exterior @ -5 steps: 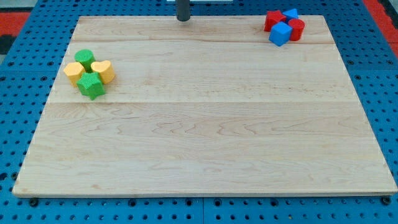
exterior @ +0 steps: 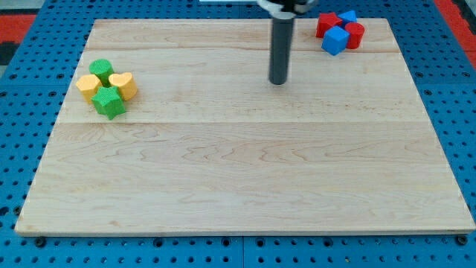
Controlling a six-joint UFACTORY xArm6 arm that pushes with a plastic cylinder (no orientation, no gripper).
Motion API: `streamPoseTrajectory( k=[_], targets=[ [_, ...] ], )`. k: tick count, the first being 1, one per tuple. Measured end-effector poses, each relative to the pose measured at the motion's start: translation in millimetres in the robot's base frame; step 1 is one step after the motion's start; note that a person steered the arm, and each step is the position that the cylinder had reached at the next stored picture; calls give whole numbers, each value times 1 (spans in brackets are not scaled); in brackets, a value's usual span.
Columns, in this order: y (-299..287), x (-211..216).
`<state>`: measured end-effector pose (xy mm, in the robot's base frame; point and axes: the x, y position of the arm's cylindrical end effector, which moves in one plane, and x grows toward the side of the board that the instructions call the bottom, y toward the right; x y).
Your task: Push the blue triangle along with the red star left and down a bit
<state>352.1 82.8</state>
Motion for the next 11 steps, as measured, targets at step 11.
streamPoseTrajectory(
  k=[11],
  targets=[
    [73,-160]
  ],
)
